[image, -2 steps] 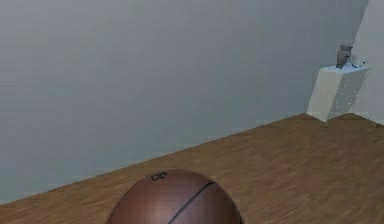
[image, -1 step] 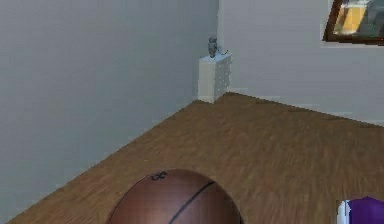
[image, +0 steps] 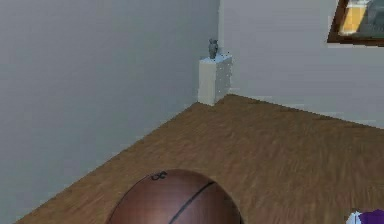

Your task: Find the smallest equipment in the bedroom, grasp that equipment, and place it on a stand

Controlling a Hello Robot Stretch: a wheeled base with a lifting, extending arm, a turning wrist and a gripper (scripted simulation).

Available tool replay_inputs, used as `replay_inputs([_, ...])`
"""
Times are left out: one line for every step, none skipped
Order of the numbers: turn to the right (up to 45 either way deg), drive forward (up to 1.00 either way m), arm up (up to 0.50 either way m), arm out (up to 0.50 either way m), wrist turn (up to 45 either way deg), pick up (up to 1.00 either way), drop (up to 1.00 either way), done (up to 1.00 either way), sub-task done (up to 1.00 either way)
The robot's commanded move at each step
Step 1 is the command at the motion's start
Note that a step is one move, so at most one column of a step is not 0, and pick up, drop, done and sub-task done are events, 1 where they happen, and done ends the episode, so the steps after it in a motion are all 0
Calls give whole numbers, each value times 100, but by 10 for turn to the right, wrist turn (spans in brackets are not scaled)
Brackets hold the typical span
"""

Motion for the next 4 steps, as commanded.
replay_inputs([330,0,0,0,0,0,0,0,0])
replay_inputs([0,100,0,0,0,0,0,0,0])
replay_inputs([0,60,0,0,0,0,0,0,0])
replay_inputs([390,0,0,0,0,0,0,0,0])
